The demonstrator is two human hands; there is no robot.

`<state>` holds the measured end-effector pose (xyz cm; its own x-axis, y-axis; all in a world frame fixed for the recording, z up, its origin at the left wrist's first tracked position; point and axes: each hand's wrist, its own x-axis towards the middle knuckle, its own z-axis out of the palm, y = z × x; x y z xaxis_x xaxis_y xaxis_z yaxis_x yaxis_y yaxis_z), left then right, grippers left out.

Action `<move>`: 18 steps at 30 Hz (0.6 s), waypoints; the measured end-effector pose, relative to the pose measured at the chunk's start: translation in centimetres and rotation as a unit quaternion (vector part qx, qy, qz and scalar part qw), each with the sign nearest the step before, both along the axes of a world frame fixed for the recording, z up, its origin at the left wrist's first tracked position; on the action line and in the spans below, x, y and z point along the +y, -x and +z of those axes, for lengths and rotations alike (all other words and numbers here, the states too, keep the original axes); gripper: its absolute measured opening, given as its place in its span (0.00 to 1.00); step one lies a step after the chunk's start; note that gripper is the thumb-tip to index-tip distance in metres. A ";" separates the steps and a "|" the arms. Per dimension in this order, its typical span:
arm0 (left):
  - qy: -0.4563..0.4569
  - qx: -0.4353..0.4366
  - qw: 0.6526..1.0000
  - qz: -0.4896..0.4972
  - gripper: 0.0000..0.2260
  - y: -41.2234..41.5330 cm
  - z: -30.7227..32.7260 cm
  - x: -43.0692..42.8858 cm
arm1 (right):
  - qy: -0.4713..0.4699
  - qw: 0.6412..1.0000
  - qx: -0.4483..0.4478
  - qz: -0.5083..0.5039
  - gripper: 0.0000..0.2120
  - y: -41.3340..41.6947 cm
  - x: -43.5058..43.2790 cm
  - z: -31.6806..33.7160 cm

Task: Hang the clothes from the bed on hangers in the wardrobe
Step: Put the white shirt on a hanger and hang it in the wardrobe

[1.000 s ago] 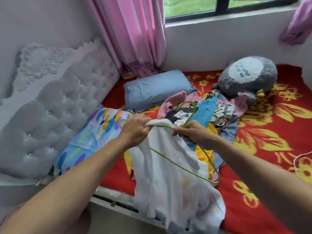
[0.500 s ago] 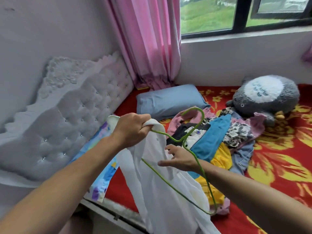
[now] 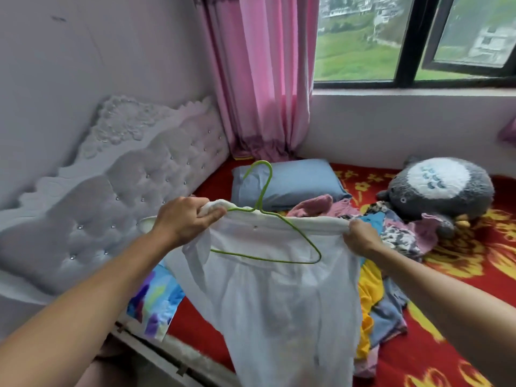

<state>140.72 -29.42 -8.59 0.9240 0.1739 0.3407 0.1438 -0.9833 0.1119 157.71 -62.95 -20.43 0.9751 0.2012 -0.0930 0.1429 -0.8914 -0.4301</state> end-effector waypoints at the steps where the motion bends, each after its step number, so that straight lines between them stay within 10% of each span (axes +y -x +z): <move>1: 0.002 -0.003 1.000 0.013 0.34 0.1 -0.2 0.4 | -0.022 1.000 -0.004 -0.003 0.08 -0.2 -0.8 1.2; 7: 0.021 -0.042 0.997 0.062 0.29 0.3 -1.5 1.2 | -0.265 0.963 0.051 0.018 0.16 2.7 -1.3 7.9; 13: 0.142 -0.128 0.981 0.029 0.25 2.6 -0.3 0.5 | 0.074 0.941 0.218 0.247 0.08 9.3 0.1 11.6; 18: 0.174 -0.166 0.970 -0.022 0.20 5.5 1.9 -0.4 | -0.093 0.955 -0.242 0.146 0.10 9.6 3.3 16.8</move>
<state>135.18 -29.80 -6.71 0.7824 0.2946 0.5488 0.0018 -0.8822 0.4710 148.15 -59.66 -3.65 0.7953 0.4396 0.4175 0.5949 -0.6985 -0.3978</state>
